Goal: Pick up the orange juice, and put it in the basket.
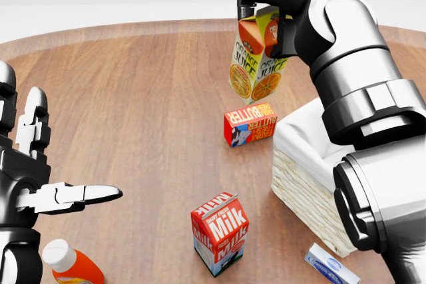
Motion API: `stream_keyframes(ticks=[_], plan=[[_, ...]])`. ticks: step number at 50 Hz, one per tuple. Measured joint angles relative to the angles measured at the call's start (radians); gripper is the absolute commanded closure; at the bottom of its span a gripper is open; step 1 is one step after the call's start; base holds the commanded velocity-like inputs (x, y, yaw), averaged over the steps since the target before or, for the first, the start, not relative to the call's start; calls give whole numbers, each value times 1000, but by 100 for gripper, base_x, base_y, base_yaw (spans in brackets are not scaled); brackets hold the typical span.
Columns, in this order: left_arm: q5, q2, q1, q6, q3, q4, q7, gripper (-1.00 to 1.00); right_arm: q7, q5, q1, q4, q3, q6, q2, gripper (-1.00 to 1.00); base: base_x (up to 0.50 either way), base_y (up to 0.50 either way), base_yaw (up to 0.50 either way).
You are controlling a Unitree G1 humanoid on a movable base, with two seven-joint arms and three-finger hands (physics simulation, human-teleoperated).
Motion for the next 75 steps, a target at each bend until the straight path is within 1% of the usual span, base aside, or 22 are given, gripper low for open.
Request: stream_keyframes(ticks=[46,54,75], plan=[[0,0,0,0,0,-1,0,-100,0,-53,186,-360,-57,0,-96,100,0,0,0],[0,0,0,0,0,-1,0,-100,0,-58,237,-447,-72,0,-117,100,0,0,0],[1,0,1,0,0,-1,-1,-100,-1,-84,425,-714,-130,0,-187,100,0,0,0]])
